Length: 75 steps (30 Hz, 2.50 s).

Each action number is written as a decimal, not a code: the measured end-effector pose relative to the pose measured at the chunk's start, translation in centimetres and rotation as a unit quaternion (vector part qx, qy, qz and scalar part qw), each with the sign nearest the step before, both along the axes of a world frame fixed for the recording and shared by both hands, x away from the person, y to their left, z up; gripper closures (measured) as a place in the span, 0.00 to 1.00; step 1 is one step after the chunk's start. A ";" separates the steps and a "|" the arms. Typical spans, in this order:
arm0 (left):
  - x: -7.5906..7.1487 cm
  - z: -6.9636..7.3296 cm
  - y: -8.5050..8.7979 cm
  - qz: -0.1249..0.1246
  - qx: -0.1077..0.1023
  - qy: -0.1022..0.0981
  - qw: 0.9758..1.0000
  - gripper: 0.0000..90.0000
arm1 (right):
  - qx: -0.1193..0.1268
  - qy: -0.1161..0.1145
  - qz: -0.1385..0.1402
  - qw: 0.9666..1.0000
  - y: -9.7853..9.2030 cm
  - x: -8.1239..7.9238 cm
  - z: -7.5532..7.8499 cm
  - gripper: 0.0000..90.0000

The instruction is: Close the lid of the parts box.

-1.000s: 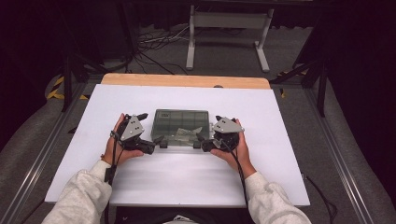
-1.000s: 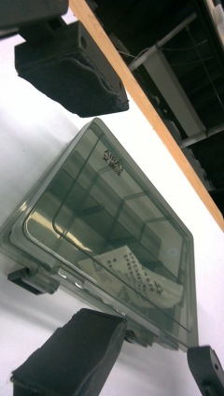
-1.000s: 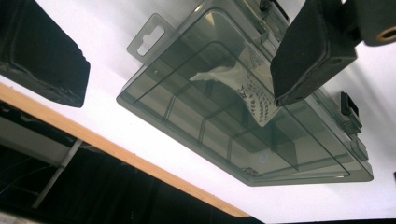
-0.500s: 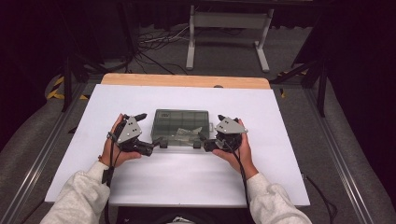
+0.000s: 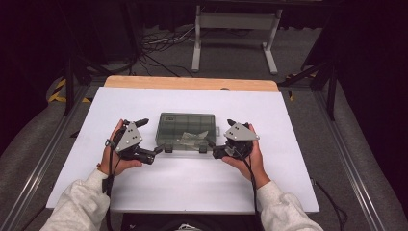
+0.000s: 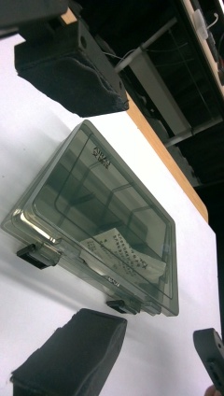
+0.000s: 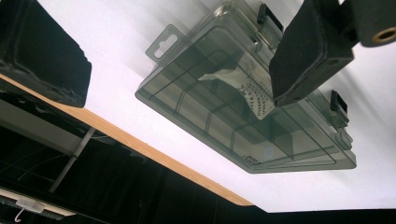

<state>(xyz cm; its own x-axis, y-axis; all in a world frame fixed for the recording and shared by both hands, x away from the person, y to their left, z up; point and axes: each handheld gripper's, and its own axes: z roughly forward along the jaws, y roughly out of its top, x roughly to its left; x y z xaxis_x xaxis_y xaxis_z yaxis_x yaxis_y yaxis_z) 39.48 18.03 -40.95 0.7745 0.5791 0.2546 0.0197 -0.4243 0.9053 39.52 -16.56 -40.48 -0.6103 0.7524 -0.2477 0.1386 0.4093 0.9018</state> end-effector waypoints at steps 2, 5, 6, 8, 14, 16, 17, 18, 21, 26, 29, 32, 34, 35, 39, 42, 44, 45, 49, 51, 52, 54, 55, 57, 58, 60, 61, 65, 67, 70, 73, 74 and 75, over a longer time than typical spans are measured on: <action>-0.2 0.0 0.0 0.000 0.000 -0.004 1.000 0.02 | -0.002 -0.002 0.000 1.000 -0.1 -0.2 0.1 0.07; -0.5 0.2 0.2 -0.003 0.000 -0.003 1.000 0.02 | -0.001 -0.004 -0.001 1.000 -0.4 -0.5 0.2 0.07; -0.6 0.1 0.2 -0.002 -0.003 -0.004 1.000 0.02 | -0.002 -0.006 -0.001 1.000 -0.4 -0.5 0.3 0.07; -0.7 0.2 0.3 -0.003 -0.001 -0.005 1.000 0.02 | -0.002 -0.006 0.000 1.000 -0.5 -0.7 0.3 0.07; -1.2 0.3 0.5 -0.006 -0.002 -0.008 1.000 0.02 | -0.009 -0.010 0.002 1.000 -0.6 -1.3 0.3 0.07; -1.5 0.3 0.7 -0.005 0.000 -0.007 1.000 0.02 | -0.009 -0.009 0.003 1.000 -0.7 -1.4 0.3 0.07; -1.5 0.3 0.8 -0.006 0.000 -0.008 1.000 0.02 | -0.010 -0.010 0.003 1.000 -0.7 -1.5 0.3 0.07; -1.6 0.3 0.8 -0.005 0.002 -0.007 1.000 0.02 | -0.011 -0.010 0.003 1.000 -0.8 -1.6 0.4 0.07; -1.9 0.2 1.0 -0.006 0.002 -0.006 1.000 0.02 | -0.010 -0.011 0.004 1.000 -0.9 -1.9 0.4 0.07; -2.3 0.2 1.3 -0.006 0.005 -0.011 1.000 0.02 | -0.014 -0.013 0.002 1.000 -1.3 -2.3 0.4 0.07; -2.6 0.1 1.4 -0.006 0.007 -0.010 1.000 0.02 | -0.013 -0.012 0.001 1.000 -1.5 -2.5 0.3 0.07; -2.9 -0.1 1.5 -0.006 0.009 -0.011 1.000 0.02 | -0.015 -0.012 0.001 1.000 -1.8 -2.9 0.2 0.07; -3.1 -0.2 1.6 -0.007 0.008 -0.009 1.000 0.02 | -0.017 -0.012 0.002 1.000 -1.9 -3.0 0.2 0.07; -3.2 -0.2 1.6 -0.006 0.011 -0.010 1.000 0.02 | -0.019 -0.012 0.001 1.000 -2.0 -3.1 0.1 0.07; -3.4 -0.4 1.7 -0.008 0.014 -0.009 1.000 0.02 | -0.022 -0.012 0.001 1.000 -2.2 -3.5 0.0 0.07; -3.5 -0.5 1.8 -0.009 0.018 -0.010 1.000 0.02 | -0.024 -0.013 0.001 1.000 -2.4 -3.8 -0.1 0.07; -3.6 -0.6 1.8 -0.011 0.020 -0.010 1.000 0.02 | -0.022 -0.013 0.001 1.000 -2.6 -4.0 -0.1 0.07; -3.7 -0.6 1.7 -0.012 0.020 -0.011 1.000 0.02 | -0.022 -0.013 0.001 1.000 -2.7 -4.0 -0.1 0.07; -4.0 -0.8 1.7 -0.014 0.021 -0.012 1.000 0.03 | -0.021 -0.012 -0.001 1.000 -3.1 -4.4 -0.3 0.07; -4.1 -0.9 1.7 -0.013 0.017 -0.009 1.000 0.03 | -0.025 -0.012 -0.001 1.000 -3.2 -4.6 -0.4 0.07; -4.1 -1.0 1.7 -0.015 0.019 -0.005 1.000 0.03 | -0.024 -0.011 -0.002 1.000 -3.3 -4.7 -0.5 0.07; -4.4 -1.2 1.7 -0.017 0.021 -0.005 1.000 0.03 | -0.025 -0.009 -0.002 1.000 -3.6 -4.9 -0.7 0.07; -4.5 -1.3 1.7 -0.018 0.022 -0.004 1.000 0.02 | -0.027 -0.009 -0.003 1.000 -3.7 -5.1 -0.8 0.07; -4.7 -1.5 1.7 -0.017 0.022 -0.003 1.000 0.02 | -0.030 -0.009 -0.005 0.999 -3.9 -5.3 -0.9 0.07; -4.7 -1.5 1.7 -0.018 0.024 -0.002 1.000 0.02 | -0.033 -0.009 -0.005 0.999 -4.0 -5.4 -1.0 0.07; -4.8 -1.7 1.8 -0.020 0.026 0.001 0.999 0.03 | -0.036 -0.008 -0.006 0.999 -4.2 -5.5 -1.2 0.07; -4.9 -1.8 1.8 -0.021 0.026 0.004 0.999 0.03 | -0.035 -0.006 -0.006 0.999 -4.3 -5.6 -1.3 0.07; -5.3 -2.1 1.8 -0.023 0.029 0.008 0.999 0.02 | -0.034 -0.004 -0.006 0.999 -4.6 -5.9 -1.4 0.07; -5.4 -2.3 1.9 -0.023 0.031 0.006 0.999 0.03 | -0.037 -0.004 -0.009 0.999 -4.8 -6.0 -1.6 0.07; -5.6 -2.6 2.0 -0.023 0.034 0.009 0.999 0.03 | -0.037 -0.003 -0.008 0.999 -5.0 -6.2 -1.7 0.07; -5.7 -3.1 2.3 -0.023 0.035 0.017 0.999 0.03 | -0.033 -0.001 -0.014 0.999 -5.5 -6.4 -1.9 0.07; -5.7 -3.3 2.4 -0.024 0.033 0.023 0.999 0.03 | -0.034 0.000 -0.015 0.999 -5.6 -6.5 -2.0 0.07; -5.8 -3.4 2.5 -0.022 0.033 0.021 0.999 0.03 | -0.036 0.000 -0.016 0.999 -5.7 -6.5 -2.1 0.06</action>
<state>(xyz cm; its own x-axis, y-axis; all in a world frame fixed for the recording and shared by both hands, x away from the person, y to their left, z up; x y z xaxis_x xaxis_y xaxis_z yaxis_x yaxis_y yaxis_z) 33.72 20.49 -44.33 0.8094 0.5279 0.2571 0.0378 -0.4837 0.8744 33.00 -22.30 -42.55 -0.5857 0.7519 -0.3026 0.1530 0.4692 0.8697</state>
